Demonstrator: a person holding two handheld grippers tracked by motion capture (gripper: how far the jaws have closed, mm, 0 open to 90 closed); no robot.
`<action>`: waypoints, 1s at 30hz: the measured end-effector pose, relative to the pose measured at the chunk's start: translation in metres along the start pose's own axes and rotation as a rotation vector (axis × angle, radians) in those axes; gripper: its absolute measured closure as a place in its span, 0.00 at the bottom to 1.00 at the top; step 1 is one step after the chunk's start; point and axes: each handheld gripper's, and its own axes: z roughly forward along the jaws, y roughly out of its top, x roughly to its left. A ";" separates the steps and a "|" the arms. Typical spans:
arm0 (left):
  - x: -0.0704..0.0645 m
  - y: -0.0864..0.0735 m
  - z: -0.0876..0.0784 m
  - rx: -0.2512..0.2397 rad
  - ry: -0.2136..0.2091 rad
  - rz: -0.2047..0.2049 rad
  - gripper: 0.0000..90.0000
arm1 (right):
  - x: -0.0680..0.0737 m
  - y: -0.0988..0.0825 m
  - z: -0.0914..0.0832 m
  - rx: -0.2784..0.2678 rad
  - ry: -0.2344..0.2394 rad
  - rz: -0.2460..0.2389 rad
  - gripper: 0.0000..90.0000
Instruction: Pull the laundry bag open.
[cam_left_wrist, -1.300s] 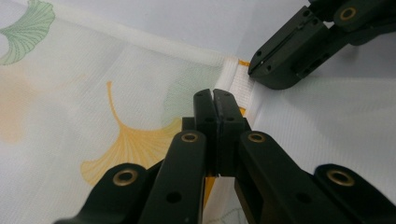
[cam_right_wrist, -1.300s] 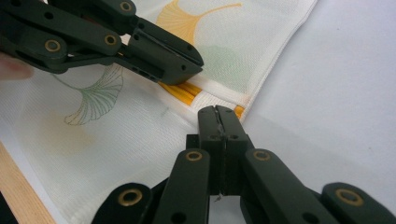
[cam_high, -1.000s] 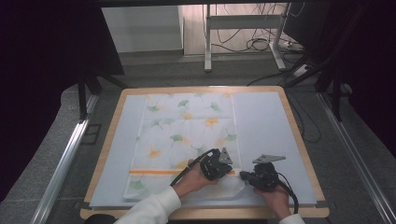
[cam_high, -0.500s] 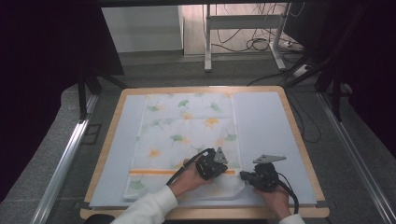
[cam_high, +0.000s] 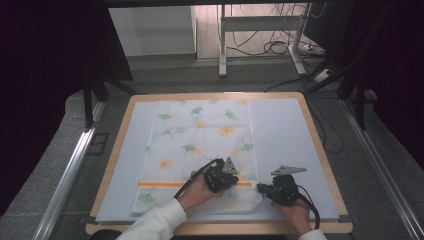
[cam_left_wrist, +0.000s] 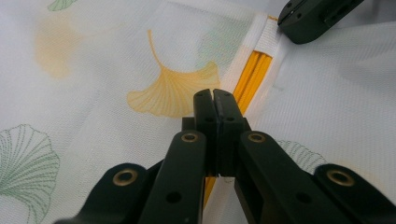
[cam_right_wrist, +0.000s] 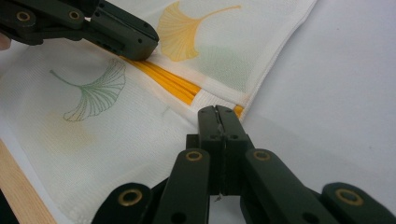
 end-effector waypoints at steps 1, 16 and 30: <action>0.000 0.000 0.000 0.001 0.003 0.000 1.00 | 0.000 0.000 0.000 0.000 0.000 0.000 1.00; 0.006 -0.007 -0.006 0.005 -0.002 -0.039 1.00 | 0.000 0.000 0.000 0.000 -0.003 -0.003 1.00; 0.009 -0.016 -0.013 0.012 0.007 -0.061 1.00 | 0.001 0.000 0.000 -0.002 -0.006 -0.007 1.00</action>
